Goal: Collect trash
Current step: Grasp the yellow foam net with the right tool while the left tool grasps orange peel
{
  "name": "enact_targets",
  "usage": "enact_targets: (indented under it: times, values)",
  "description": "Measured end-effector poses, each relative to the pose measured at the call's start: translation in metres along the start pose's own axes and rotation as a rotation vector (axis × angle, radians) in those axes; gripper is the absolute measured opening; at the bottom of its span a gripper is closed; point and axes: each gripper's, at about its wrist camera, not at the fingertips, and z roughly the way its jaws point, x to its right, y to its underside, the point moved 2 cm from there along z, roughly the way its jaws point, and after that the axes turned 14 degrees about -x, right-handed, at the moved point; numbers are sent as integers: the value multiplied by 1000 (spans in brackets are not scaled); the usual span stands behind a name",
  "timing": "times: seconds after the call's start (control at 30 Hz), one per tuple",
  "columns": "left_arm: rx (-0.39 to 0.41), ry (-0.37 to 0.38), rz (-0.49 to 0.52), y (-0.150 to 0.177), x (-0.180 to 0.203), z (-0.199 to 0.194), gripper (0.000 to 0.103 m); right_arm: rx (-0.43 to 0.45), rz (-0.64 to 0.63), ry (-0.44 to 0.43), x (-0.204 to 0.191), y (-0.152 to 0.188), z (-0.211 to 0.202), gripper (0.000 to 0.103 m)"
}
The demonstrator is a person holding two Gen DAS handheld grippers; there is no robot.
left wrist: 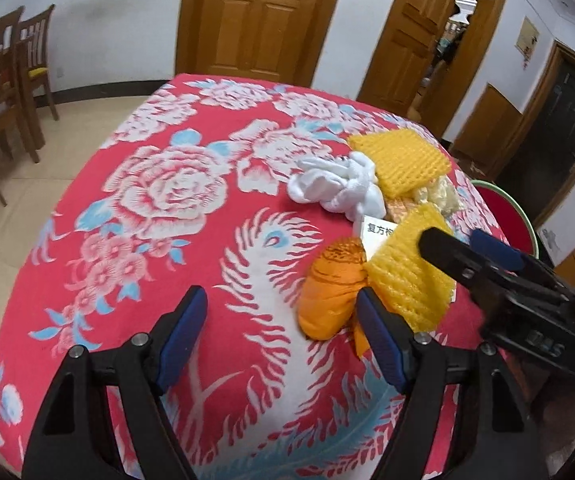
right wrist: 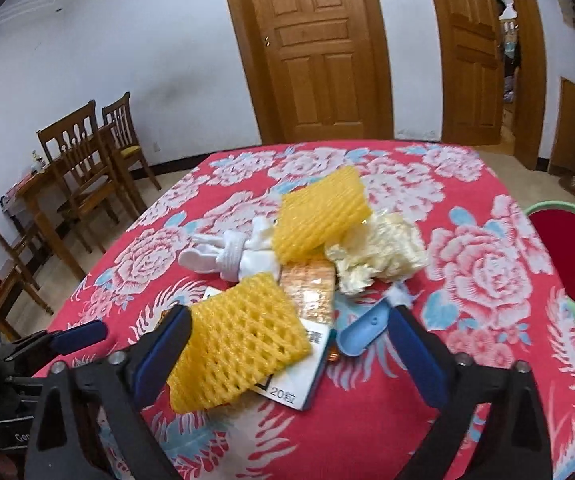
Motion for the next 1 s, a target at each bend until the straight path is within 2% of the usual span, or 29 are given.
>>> enact_targets:
  times: [0.03, 0.1, 0.2, 0.23, 0.4, 0.47, 0.5, 0.67, 1.0]
  values:
    - [-2, 12, 3, -1, 0, 2, 72, -21, -4, 0, 0, 0, 4, 60]
    - [-3, 21, 5, -5, 1, 5, 70, -32, -21, 3, 0, 1, 8, 55]
    - [-7, 54, 18, -10, 4, 10, 66, -7, -55, 15, 1, 0, 2, 39]
    - [-15, 64, 26, -11, 5, 12, 63, 2, -51, 8, 3, 0, -1, 12]
    - [-38, 73, 81, -14, 16, 20, 58, 14, -56, 10, 8, -4, -5, 10]
    - [-48, 93, 95, -15, 19, 21, 35, 14, -60, 2, 9, -3, -6, 10]
    - [-60, 120, 96, -14, 20, 22, 29, 15, -62, 1, 8, -2, -6, 9]
    - [-42, 91, 88, -10, 22, 15, 23, 31, -46, -13, 10, 1, -13, 9]
    - [2, 63, 72, -4, 17, -8, 23, 76, -26, -13, 13, 5, -36, 9]
